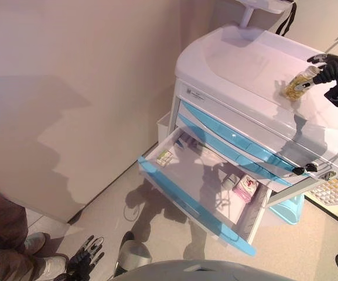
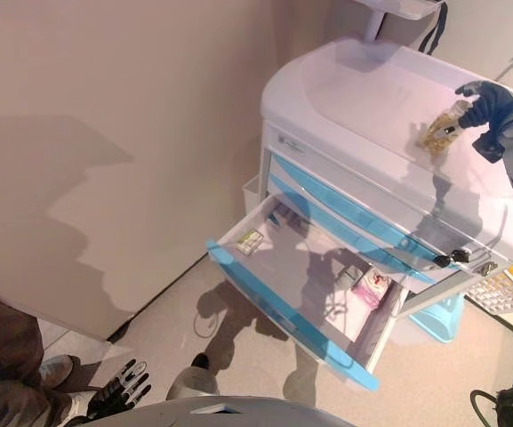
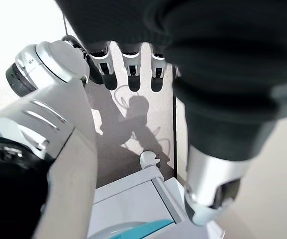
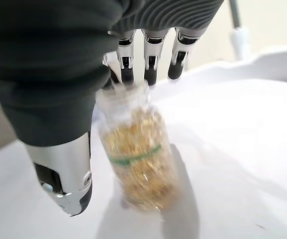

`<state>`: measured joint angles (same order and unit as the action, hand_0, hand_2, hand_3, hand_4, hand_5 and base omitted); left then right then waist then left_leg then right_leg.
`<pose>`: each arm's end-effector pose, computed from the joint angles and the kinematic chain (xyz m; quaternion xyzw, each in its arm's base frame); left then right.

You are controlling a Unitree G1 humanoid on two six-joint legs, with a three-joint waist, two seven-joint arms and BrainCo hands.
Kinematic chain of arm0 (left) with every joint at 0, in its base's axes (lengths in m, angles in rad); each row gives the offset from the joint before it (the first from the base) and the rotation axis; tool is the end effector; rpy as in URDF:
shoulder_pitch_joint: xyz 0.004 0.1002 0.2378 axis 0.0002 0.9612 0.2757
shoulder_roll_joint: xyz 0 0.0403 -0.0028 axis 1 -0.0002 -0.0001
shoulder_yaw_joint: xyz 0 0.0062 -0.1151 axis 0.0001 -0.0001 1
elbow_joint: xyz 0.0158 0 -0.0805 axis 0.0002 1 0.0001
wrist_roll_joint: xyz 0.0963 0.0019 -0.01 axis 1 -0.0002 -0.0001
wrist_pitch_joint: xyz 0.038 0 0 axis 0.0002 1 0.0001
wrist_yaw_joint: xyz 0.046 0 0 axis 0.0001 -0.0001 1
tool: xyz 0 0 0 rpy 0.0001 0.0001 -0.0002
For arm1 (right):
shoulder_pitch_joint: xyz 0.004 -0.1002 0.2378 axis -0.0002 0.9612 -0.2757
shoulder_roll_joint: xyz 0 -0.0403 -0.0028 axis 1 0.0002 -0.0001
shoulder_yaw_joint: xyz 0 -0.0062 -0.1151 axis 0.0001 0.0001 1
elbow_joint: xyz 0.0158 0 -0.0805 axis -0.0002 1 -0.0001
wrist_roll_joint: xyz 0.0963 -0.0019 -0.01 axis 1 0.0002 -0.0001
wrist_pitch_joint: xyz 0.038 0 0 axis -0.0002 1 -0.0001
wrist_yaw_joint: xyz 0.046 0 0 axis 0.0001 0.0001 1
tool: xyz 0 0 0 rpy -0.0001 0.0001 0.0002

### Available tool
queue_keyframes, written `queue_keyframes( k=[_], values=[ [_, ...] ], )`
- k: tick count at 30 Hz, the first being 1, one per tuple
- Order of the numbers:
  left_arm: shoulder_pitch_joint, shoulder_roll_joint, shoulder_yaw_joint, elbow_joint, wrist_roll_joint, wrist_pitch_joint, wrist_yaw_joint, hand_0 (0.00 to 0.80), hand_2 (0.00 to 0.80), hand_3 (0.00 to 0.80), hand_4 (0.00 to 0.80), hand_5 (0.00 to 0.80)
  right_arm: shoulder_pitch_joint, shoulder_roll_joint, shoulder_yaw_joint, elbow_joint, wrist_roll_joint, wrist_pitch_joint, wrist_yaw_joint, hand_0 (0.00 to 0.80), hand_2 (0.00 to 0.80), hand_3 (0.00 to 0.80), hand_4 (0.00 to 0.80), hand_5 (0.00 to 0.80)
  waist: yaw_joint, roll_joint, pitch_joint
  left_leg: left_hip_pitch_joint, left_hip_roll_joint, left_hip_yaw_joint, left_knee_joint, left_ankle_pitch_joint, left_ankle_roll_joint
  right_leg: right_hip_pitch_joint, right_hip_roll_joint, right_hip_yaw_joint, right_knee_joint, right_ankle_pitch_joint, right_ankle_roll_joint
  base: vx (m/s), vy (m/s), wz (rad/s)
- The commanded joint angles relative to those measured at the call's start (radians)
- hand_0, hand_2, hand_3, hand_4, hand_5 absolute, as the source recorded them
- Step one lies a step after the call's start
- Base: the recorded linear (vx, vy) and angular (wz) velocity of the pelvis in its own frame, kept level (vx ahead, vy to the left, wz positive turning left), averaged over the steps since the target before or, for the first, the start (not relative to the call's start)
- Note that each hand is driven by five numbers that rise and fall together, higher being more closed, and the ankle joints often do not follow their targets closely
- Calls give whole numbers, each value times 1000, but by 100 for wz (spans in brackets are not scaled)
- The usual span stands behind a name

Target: Open the drawer and pick up the medicine

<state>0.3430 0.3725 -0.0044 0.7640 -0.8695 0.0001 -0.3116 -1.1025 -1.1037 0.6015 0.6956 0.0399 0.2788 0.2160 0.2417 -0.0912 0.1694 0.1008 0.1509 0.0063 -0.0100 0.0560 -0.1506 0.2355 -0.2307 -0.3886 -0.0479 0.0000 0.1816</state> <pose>0.0209 0.2742 -0.0933 -0.2683 0.4001 0.1599 0.8616 0.3130 -0.3290 0.2748 -0.5239 0.0913 -0.1049 0.8404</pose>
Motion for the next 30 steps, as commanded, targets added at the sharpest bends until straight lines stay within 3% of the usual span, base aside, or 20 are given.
queue_keyframes(
  k=[1, 11, 14, 18, 24, 30],
  values=[
    [17, 41, -44, -38, -5, -4, -13, 0, 0, 0, 0, 0, -127, -101, 55, -63, 27, -51, -90, 0, 0, 0, 0, 0, 22, 9, -41, 24, -4, 18, 3, -36, 73, -91, -34, -8, 111, 28, -23, -32, -2, -9],
    [22, 29, -44, -35, -5, -28, -40, 0, 0, 0, 0, 0, -122, -155, -32, -253, 91, -42, -263, 0, 0, 0, 0, 0, -14, 10, -53, 23, -2, 53, 2, -38, 73, -103, -31, 13, 97, 37, -20, -38, -9, -7],
    [26, 23, -46, -48, 15, -39, -48, 0, 0, 0, 0, 0, -85, -171, -94, -358, 124, -49, -306, 0, 0, 0, 0, 0, -31, 12, -57, 21, -1, 66, 2, -39, 74, -110, -29, 26, 94, 39, -18, -41, -10, -18],
    [22, 13, -45, -79, 62, -57, -53, 0, 0, 0, 0, 0, 111, -161, -277, -597, 142, -95, -333, 0, 0, 0, 0, 0, -72, 16, -64, 22, 1, 92, 3, -45, 76, -126, -25, 53, 93, 40, -16, -40, -18, -16],
    [-9, 17, -77, -98, 168, -92, -69, 0, 0, 0, 0, 0, 464, -116, -504, -966, 175, -215, -234, 0, 0, 0, 0, 0, -134, 24, -74, 24, 7, 137, 7, -56, 77, -148, -18, 98, 93, 39, -15, -46, -26, -21],
    [-60, 38, -130, -106, 304, -131, -48, 0, 0, 0, 0, 0, 714, 10, -573, -1157, 260, -314, -71, 0, 0, 0, 0, 0, -187, 37, -77, 38, 9, 177, 5, -66, 78, -159, -12, 135, 90, 41, -13, -43, -16, -27]
  ],
)
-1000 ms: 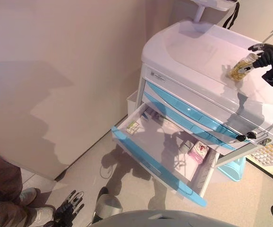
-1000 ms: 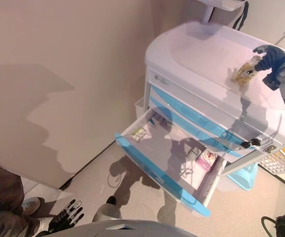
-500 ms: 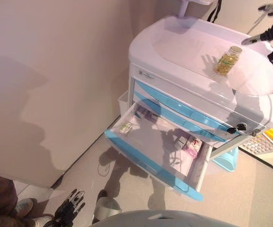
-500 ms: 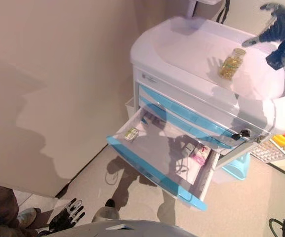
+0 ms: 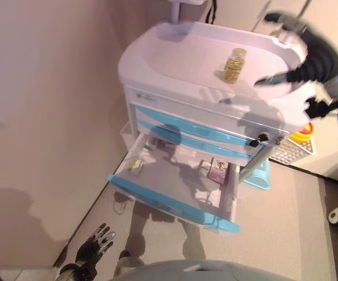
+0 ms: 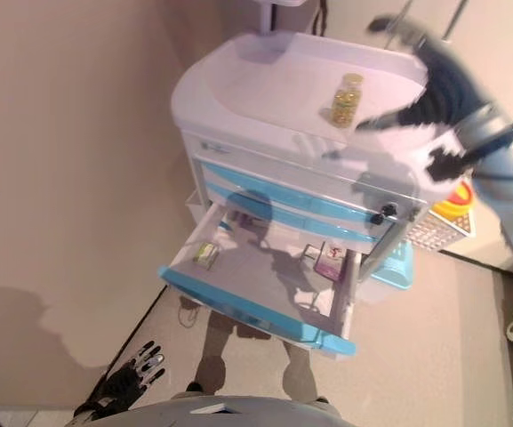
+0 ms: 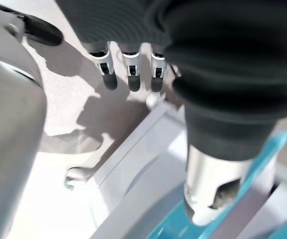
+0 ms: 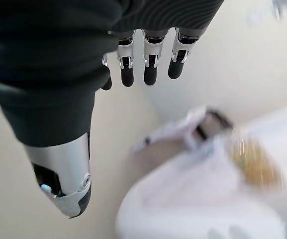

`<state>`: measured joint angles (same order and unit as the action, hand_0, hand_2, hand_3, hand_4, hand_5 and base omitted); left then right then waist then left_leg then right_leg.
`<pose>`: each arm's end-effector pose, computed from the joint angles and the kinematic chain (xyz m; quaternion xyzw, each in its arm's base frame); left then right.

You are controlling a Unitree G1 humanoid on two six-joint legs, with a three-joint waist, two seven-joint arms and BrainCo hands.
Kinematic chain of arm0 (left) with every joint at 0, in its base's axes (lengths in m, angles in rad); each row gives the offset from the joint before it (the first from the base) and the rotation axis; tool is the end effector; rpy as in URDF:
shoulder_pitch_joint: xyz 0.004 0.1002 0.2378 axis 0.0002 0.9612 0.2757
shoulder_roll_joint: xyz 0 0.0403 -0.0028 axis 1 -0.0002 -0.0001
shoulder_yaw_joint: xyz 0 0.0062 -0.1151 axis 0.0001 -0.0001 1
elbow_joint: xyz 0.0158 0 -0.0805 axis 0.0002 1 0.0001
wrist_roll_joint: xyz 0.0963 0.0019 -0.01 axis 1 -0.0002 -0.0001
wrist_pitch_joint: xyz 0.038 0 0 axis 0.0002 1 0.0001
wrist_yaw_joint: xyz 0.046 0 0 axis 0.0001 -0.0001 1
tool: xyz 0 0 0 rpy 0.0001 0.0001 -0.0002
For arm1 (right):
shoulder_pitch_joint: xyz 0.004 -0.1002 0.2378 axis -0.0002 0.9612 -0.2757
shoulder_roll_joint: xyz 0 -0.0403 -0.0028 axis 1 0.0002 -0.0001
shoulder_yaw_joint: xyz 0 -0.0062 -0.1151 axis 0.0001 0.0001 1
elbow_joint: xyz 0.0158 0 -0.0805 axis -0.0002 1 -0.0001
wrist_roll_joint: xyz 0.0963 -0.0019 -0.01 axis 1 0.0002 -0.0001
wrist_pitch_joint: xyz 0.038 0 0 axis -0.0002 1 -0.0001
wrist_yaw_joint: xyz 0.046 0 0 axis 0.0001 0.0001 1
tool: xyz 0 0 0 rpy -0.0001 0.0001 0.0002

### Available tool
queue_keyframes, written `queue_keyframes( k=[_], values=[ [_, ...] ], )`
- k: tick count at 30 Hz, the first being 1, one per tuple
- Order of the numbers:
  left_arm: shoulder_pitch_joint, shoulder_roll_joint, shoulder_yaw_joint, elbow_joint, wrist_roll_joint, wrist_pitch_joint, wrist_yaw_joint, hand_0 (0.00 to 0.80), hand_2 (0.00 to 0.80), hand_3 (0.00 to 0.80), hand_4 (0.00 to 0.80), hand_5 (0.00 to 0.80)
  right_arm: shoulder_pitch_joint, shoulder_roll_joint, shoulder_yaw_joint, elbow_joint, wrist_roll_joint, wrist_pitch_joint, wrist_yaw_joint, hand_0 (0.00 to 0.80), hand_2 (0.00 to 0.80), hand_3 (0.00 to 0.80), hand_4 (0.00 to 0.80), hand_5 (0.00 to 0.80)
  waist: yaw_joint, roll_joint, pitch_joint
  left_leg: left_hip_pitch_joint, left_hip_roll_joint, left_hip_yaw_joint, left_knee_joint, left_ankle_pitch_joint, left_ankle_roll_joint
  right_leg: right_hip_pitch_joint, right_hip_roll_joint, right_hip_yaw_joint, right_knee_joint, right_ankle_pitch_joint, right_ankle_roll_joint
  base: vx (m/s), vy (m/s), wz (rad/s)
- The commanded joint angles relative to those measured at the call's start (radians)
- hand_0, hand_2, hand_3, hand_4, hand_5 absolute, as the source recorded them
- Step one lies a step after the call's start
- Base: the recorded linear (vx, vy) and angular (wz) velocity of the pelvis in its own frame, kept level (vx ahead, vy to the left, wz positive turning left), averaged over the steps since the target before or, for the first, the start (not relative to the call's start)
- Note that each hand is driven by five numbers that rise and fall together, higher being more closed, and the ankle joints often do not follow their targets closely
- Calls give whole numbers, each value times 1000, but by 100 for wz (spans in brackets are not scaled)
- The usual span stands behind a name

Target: Open the drawer and pick up the medicine

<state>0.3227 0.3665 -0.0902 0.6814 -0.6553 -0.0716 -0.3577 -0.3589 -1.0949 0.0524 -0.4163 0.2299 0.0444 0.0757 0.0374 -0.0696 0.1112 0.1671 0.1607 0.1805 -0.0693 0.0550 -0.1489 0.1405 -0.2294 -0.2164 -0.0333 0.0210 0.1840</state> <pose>0.0431 0.2586 -0.0899 -0.1788 0.3899 0.0282 0.9029 0.2151 -0.2385 0.2410 -0.4301 -0.2826 0.1421 0.8456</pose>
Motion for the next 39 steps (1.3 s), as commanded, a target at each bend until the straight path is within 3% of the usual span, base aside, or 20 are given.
queue_keyframes(
  k=[1, 3, 8, 11, 15, 17, 20, 23, 26, 29, 32, 39],
  values=[
    [-49, 51, -58, -19, 105, -67, 3, 0, 0, 0, 0, 0, -9, 22, -15, -64, 81, -97, 101, 0, 0, 0, 0, 0, 9, 17, -19, -26, 0, 9, 65, -65, 76, -67, -13, -32, 76, 21, -14, -42, -6, -28],
    [-73, 61, -80, -12, 145, -78, -3, 0, 0, 0, 0, 0, 32, 56, -4, -95, 155, -122, 172, 0, 0, 0, 0, 0, -6, 21, -20, -24, 0, 20, 65, -66, 75, -71, -11, -24, 75, 23, -12, -36, -5, -16],
    [-123, 84, -116, -10, 220, -80, -5, 0, 0, 0, 0, 0, 152, 139, 8, -134, 298, -96, 349, 0, 0, 0, 0, 0, -41, 26, -25, -18, -1, 49, 68, -72, 71, -79, -9, -2, 73, 26, -8, -15, 0, -15],
    [-154, 101, -169, 25, 383, -92, 1, 0, 0, 0, 0, 0, 213, 168, 31, -152, 372, -107, 494, 0, 0, 0, 0, 0, -65, 29, -24, -18, 0, 66, 78, -77, 72, -90, -7, 15, 75, 30, -4, -15, -10, -13],
    [-202, 143, -265, 58, 510, -123, -9, 0, 0, 0, 0, 0, 240, 164, 64, -149, 458, -56, 588, 0, 0, 0, 0, 0, -94, 32, -14, -18, 0, 82, 92, -84, 75, -107, -4, 41, 79, 33, 1, -12, -10, -11],
    [-235, 170, -327, 75, 633, -143, 53, 0, 0, 0, 0, 0, 256, 162, 90, -147, 512, -31, 689, 0, 0, 0, 0, 0, -119, 38, -5, -17, 1, 96, 99, -88, 76, -121, 0, 60, 85, 34, 6, -9, 3, -19],
    [-305, 225, -376, 84, 704, -165, 104, 0, 0, 0, 0, 0, 258, 154, 124, -151, 633, 68, 807, 0, 0, 0, 0, 0, -145, 38, 8, -21, 3, 112, 111, -95, 77, -140, 5, 86, 91, 36, 9, -17, -16, -27],
    [-373, 268, -407, 80, 707, -165, 132, 0, 0, 0, 0, 0, 289, 191, 181, -120, 710, 177, 860, 0, 0, 0, 0, 0, -169, 39, 23, -24, 9, 131, 127, -99, 75, -160, 10, 114, 100, 38, 10, -12, -30, -24],
    [-423, 284, -428, 91, 695, -179, 189, 0, 0, 0, 0, 0, 355, 258, 244, -54, 676, 216, 859, 0, 0, 0, 0, 0, -191, 46, 41, -23, 15, 148, 137, -100, 74, -172, 15, 132, 101, 42, 9, -16, -17, -22],
    [-457, 284, -418, 106, 679, -191, 238, 0, 0, 0, 0, 0, 429, 317, 281, 15, 608, 200, 894, 0, 0, 0, 0, 0, -213, 54, 55, -26, 20, 165, 148, -103, 74, -188, 20, 150, 100, 47, 8, -13, -13, -22],
    [-505, 309, -406, 115, 662, -215, 265, 0, 0, 0, 0, 0, 460, 313, 286, 56, 600, 161, 914, 0, 0, 0, 0, 0, -235, 59, 77, -41, 26, 175, 165, -105, 72, -213, 24, 168, 104, 54, 3, -47, -4, -23],
    [-575, 349, -383, 122, 607, -220, 277, 0, 0, 0, 0, 0, 486, 293, 256, 92, 646, 189, 932, 0, 0, 0, 0, 0, -279, 68, 120, -60, 26, 199, 182, -103, 66, -251, 27, 198, 110, 65, -5, -27, 19, -16]
  ],
)
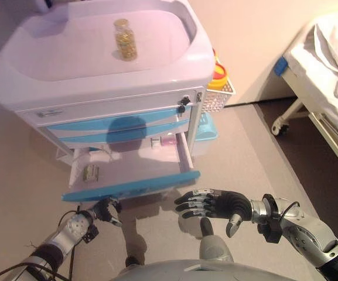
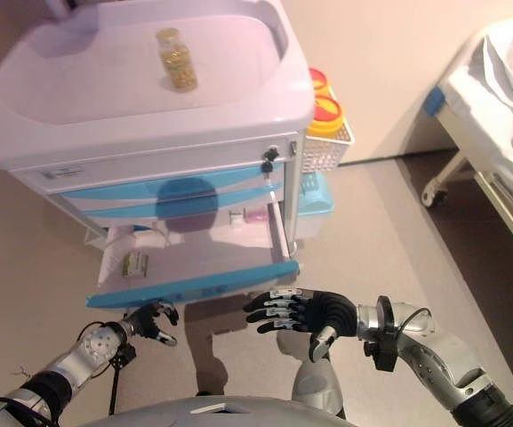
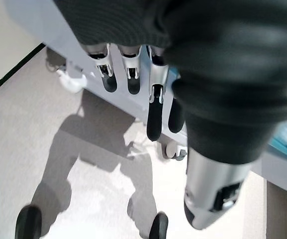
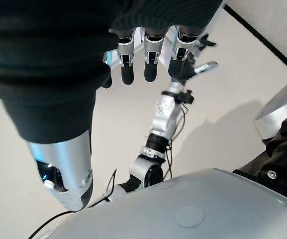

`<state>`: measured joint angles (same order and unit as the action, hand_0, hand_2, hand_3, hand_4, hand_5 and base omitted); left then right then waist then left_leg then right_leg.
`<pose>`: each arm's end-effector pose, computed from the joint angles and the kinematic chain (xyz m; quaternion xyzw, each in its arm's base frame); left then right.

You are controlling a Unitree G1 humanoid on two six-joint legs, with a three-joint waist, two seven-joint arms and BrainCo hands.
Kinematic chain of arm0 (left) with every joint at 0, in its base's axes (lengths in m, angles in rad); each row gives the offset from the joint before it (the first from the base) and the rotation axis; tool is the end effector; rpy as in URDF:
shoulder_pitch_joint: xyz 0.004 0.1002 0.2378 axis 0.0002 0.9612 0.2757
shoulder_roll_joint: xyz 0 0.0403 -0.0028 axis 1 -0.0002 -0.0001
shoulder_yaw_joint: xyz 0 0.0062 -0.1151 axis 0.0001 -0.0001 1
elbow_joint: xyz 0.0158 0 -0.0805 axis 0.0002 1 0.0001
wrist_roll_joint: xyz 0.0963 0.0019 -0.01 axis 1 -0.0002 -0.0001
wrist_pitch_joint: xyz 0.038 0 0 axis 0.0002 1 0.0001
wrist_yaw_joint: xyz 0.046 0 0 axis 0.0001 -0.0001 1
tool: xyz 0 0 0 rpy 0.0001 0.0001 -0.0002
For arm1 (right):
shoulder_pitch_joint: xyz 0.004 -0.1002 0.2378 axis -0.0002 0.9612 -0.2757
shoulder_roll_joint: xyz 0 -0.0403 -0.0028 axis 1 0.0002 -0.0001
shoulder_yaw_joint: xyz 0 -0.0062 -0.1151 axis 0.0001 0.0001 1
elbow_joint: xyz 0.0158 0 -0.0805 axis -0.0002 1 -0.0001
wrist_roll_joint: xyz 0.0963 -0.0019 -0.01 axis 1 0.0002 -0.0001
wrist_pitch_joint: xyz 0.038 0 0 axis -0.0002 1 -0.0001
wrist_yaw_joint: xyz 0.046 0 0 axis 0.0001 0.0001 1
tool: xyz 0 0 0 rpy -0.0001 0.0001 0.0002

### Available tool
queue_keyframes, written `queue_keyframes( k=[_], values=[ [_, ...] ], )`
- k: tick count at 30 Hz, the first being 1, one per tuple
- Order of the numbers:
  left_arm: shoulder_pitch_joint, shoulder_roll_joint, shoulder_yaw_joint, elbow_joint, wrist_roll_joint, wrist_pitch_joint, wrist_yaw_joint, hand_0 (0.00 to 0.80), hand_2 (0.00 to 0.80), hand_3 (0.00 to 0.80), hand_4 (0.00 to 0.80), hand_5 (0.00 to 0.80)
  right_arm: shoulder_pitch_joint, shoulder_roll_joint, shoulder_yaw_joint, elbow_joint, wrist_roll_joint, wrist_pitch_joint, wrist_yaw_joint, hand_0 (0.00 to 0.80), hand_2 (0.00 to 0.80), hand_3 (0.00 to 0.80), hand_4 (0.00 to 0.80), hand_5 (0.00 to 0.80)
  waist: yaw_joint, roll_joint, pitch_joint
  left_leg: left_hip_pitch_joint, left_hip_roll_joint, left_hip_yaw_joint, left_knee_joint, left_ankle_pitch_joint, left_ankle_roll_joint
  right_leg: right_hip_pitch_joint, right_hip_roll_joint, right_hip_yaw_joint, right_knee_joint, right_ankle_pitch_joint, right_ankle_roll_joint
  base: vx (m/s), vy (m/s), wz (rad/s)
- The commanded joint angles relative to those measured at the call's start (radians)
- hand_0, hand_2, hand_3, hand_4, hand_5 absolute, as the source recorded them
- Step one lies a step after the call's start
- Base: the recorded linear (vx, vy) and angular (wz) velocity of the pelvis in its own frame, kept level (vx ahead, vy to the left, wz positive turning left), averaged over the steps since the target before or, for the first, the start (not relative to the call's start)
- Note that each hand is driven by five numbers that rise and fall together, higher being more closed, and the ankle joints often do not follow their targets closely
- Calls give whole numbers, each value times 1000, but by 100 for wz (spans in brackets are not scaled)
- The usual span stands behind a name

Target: Open the drawer and pick up the medicine

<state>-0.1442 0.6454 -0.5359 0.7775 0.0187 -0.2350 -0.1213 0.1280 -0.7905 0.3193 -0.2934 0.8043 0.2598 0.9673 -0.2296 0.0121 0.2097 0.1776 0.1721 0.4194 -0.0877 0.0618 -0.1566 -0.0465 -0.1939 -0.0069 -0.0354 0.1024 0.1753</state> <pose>0.1757 0.2749 -0.0402 0.3696 0.2808 -0.2084 0.8609 0.1594 -0.2186 0.0579 0.1074 0.1664 0.6214 0.7580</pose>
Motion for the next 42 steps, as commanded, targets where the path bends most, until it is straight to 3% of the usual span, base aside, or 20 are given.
queue_keyframes(
  k=[1, 8, 13, 17, 28, 34, 42],
  values=[
    [-118, 77, 66, 31, -73, -57, 41, 0, 0, 0, 0, 0, 6, -9, -13, -22, 69, -21, 46, 0, 0, 0, 0, 0, -20, -12, 27, -72, 15, -35, 202, -110, 72, -72, -7, -6, 115, -17, 3, -12, 31, -7],
    [-230, 140, 84, 67, -230, -60, 40, 0, 0, 0, 0, 0, 21, -13, -9, 95, 77, -24, 33, 0, 0, 0, 0, 0, -71, -1, 98, -111, 20, -19, 272, -143, 59, -125, -1, 34, 143, -31, -5, -19, 56, -12],
    [-315, 199, 132, 116, -352, -58, 30, 0, 0, 0, 0, 0, 30, -15, -9, 168, 59, -48, 19, 0, 0, 0, 0, 0, -95, -3, 141, -147, 34, -12, 314, -116, 47, -154, 19, 60, 161, -40, -22, -15, 8, -20],
    [-409, 244, 168, 200, -416, -45, 39, 0, 0, 0, 0, 0, 20, -11, 6, 190, 47, -90, 1, 0, 0, 0, 0, 0, -107, -24, 184, -196, 53, -21, 343, -98, 37, -199, 43, 82, 182, -44, -37, -78, -46, -9],
    [-525, 321, 213, 336, -503, -13, 75, 0, 0, 0, 0, 0, 0, 14, 16, 186, 26, -131, -48, 0, 0, 0, 0, 0, -107, -47, 239, -259, 81, -33, 357, -55, 20, -243, 71, 70, 182, -36, -52, -49, -28, -7],
    [-468, 273, 246, 245, -593, -19, -57, 0, 0, 0, 0, 0, 6, 46, 24, 174, -16, -146, -87, 0, 0, 0, 0, 0, -80, -51, 246, -266, 81, -58, 360, -54, 23, -223, 70, 57, 177, -42, -55, -22, -44, 2],
    [-173, 51, 234, -52, -702, 30, -290, 0, 0, 0, 0, 0, -6, 116, -10, 255, -73, -141, -235, 0, 0, 0, 0, 0, -14, -31, 196, -199, 50, -83, 299, -60, 39, -124, 35, 4, 126, -32, -44, 27, -17, 17]
  ],
)
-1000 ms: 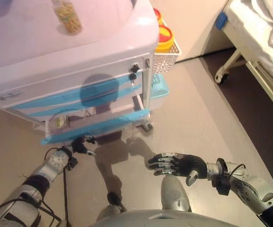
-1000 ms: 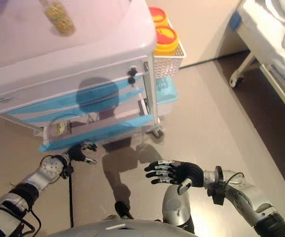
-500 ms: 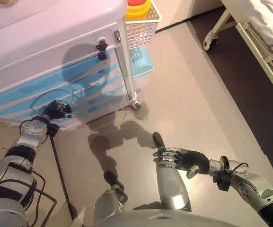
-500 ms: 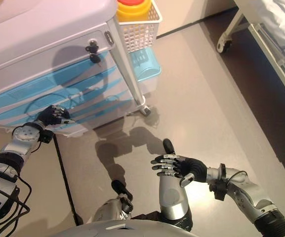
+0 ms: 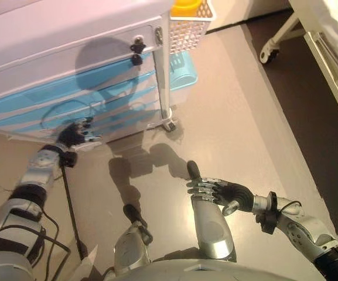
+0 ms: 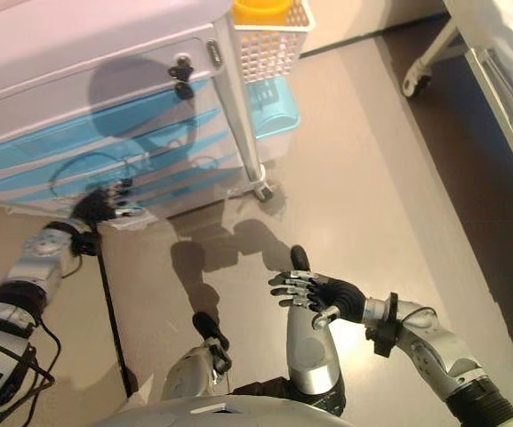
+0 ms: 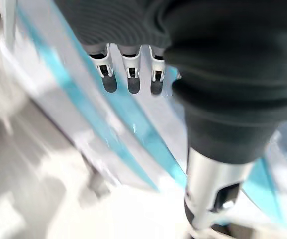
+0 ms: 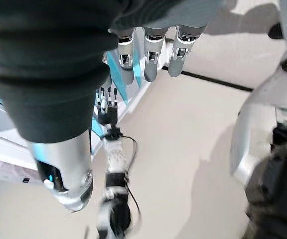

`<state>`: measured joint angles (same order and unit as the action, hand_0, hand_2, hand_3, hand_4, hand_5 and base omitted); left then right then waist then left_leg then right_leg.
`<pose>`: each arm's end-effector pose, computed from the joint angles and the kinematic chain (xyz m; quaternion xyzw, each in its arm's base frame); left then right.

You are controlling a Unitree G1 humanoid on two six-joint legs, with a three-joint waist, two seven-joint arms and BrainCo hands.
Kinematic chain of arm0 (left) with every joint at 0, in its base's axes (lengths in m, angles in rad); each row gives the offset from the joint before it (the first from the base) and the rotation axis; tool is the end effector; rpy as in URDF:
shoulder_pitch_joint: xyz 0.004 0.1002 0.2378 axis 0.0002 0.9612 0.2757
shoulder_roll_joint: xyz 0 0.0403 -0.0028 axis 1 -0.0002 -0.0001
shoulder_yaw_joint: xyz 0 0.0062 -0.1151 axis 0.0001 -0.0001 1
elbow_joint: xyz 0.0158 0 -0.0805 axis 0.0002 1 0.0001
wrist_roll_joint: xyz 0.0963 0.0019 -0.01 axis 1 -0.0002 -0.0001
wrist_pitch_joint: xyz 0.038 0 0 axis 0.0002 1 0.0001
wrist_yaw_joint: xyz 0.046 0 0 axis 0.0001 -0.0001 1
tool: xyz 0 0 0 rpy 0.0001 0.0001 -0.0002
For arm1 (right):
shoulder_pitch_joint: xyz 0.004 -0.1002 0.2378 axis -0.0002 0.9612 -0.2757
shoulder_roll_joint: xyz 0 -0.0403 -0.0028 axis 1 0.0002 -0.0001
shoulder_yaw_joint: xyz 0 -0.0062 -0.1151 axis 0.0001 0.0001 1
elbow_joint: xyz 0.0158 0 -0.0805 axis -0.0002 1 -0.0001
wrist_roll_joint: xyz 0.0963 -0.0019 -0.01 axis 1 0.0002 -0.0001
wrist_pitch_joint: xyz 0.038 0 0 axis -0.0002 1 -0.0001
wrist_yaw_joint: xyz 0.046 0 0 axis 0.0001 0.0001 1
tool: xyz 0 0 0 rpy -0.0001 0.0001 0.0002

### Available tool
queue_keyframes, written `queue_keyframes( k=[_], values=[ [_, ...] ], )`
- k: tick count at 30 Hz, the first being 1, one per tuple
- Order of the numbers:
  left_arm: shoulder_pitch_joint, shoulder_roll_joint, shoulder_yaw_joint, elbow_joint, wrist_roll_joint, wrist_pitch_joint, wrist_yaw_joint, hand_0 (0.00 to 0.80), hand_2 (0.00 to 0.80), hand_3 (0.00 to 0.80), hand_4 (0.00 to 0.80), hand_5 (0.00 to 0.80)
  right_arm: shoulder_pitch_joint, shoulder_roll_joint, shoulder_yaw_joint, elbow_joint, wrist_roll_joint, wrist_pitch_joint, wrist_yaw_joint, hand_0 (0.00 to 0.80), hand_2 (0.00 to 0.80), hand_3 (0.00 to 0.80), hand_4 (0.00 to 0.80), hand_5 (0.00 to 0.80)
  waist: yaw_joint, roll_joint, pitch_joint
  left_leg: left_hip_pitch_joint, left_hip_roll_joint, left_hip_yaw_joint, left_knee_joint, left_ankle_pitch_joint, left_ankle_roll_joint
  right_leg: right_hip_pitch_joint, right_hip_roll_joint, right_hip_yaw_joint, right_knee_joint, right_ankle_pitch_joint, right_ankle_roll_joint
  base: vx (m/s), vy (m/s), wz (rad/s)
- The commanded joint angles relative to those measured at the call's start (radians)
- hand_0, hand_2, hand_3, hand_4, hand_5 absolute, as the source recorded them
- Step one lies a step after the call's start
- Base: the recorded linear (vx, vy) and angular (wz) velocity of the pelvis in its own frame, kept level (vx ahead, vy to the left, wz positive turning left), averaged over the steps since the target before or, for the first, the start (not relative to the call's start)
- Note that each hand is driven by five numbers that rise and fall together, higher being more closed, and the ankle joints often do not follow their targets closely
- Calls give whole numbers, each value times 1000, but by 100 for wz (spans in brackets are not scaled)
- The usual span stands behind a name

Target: Open the drawer and pick up the medicine

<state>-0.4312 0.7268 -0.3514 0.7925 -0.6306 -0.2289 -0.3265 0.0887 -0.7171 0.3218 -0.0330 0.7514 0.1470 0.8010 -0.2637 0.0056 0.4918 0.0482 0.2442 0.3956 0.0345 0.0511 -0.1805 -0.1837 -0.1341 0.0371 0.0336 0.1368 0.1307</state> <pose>0.2605 0.3065 0.0521 0.1021 0.1011 -0.0944 0.9851 0.1686 -0.2352 0.0275 0.0976 0.1855 0.4875 0.8476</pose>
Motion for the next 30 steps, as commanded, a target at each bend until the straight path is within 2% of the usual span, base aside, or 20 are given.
queue_keyframes(
  k=[1, 5, 7, 13, 17, 20, 30],
  values=[
    [162, -60, 42, -106, -56, 33, -112, 0, 0, 0, 0, 0, 34, 56, -17, 15, -39, -19, -99, 0, 0, 0, 0, 0, 31, -21, -96, -60, -28, -63, 166, -50, 66, 26, -30, -48, 49, -64, 2, 37, 8, 19],
    [324, -142, 26, -204, -71, 77, -187, 0, 0, 0, 0, 0, 41, 101, -11, 96, -75, -3, -156, 0, 0, 0, 0, 0, 69, -7, -134, -28, -49, -81, 122, -56, 78, 68, -47, -80, 26, -55, 5, 28, 19, 19],
    [373, -188, 23, -207, -61, 102, -225, 0, 0, 0, 0, 0, 41, 134, 3, 147, -95, 6, -178, 0, 0, 0, 0, 0, 91, -5, -159, -20, -61, -84, 85, -41, 88, 75, -54, -95, 14, -37, 0, -3, 3, 24],
    [478, -295, -3, -214, -74, 196, -267, 0, 0, 0, 0, 0, 49, 242, 42, 299, -143, 26, -308, 0, 0, 0, 0, 0, 153, 4, -226, 17, -88, -143, -13, -15, 87, 135, -63, -162, -29, -29, 8, 27, 8, 34],
    [544, -324, 18, -212, -109, 252, -288, 0, 0, 0, 0, 0, 66, 297, 38, 389, -162, 28, -334, 0, 0, 0, 0, 0, 192, 3, -271, 31, -95, -175, -45, -8, 86, 170, -70, -205, -51, -28, 13, 15, 1, 24],
    [576, -344, 25, -206, -109, 264, -289, 0, 0, 0, 0, 0, 59, 332, 42, 460, -185, 22, -338, 0, 0, 0, 0, 0, 222, 2, -298, 43, -99, -193, -60, -7, 87, 203, -76, -237, -72, -26, 17, 11, 1, 28],
    [624, -390, 64, -164, -142, 287, -277, 0, 0, 0, 0, 0, 22, 416, 39, 624, -217, 38, -351, 0, 0, 0, 0, 0, 290, -7, -354, 72, -102, -211, -82, -10, 87, 265, -84, -305, -121, -12, 30, 10, -3, 12]
  ],
)
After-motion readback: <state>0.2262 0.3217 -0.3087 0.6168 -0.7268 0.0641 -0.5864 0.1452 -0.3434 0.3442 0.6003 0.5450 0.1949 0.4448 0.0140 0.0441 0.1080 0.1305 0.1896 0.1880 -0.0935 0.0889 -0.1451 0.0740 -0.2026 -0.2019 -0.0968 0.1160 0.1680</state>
